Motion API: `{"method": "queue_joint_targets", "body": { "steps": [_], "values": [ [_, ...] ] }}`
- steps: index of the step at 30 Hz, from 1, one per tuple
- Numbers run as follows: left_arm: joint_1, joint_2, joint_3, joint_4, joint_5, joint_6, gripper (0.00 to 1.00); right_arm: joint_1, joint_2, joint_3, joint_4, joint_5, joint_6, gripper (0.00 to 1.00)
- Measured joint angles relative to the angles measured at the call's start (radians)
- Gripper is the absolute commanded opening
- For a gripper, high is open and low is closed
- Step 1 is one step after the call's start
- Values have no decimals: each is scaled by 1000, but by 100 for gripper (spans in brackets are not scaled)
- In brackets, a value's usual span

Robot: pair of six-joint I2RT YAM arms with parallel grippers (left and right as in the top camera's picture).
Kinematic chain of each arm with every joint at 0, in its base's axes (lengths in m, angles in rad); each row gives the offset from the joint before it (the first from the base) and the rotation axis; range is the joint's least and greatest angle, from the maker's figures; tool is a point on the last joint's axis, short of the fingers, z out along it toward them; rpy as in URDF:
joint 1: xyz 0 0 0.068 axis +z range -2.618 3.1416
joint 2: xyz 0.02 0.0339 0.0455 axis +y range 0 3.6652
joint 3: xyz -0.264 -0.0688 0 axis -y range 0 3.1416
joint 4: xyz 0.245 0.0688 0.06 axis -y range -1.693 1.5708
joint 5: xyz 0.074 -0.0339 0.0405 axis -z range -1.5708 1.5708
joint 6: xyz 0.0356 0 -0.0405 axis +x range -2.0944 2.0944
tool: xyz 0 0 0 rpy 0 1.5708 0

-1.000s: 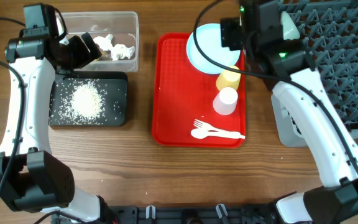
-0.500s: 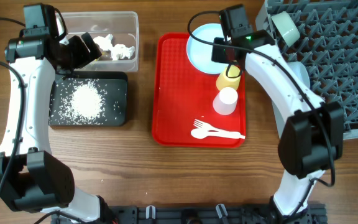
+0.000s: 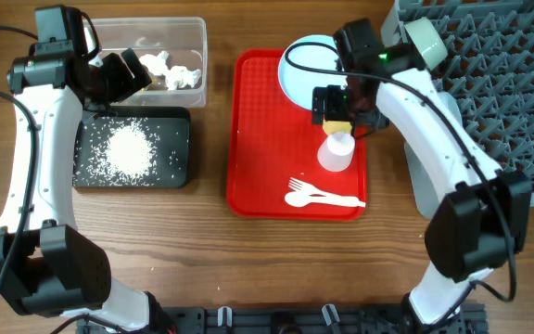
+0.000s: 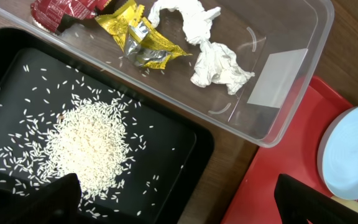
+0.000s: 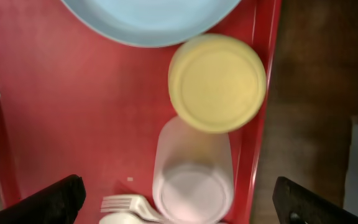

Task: Sort waste into correct bins and load items into the dishwasher rack
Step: 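Move the right gripper to the pink cup and grasp it, then carry the pink cup to the rack and set it down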

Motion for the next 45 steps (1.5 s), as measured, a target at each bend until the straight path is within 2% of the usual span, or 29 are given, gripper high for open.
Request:
{"method": "queue_joint_targets", "body": {
  "steps": [4, 10, 15, 18, 22, 27, 31, 36, 45],
  "values": [
    [0, 0, 0, 0, 0, 0, 100, 0, 7, -34, -19, -7, 21, 100],
    [0, 0, 0, 0, 0, 0, 100, 0, 52, -116, 27, -14, 43, 79],
    [0, 0, 0, 0, 0, 0, 100, 0, 93, -220, 156, -14, 76, 76],
    [0, 0, 0, 0, 0, 0, 100, 0, 95, -233, 164, -14, 80, 71],
    [0, 0, 0, 0, 0, 0, 100, 0, 95, -233, 163, -13, 84, 58],
    [0, 0, 0, 0, 0, 0, 100, 0, 95, -233, 158, -10, 75, 51],
    [0, 0, 0, 0, 0, 0, 100, 0, 94, -225, 87, 8, 40, 50],
    [0, 0, 0, 0, 0, 0, 100, 0, 99, -169, -104, 0, 3, 46],
    [0, 0, 0, 0, 0, 0, 100, -2, 66, 47, -276, -58, -78, 46]
  ]
}}
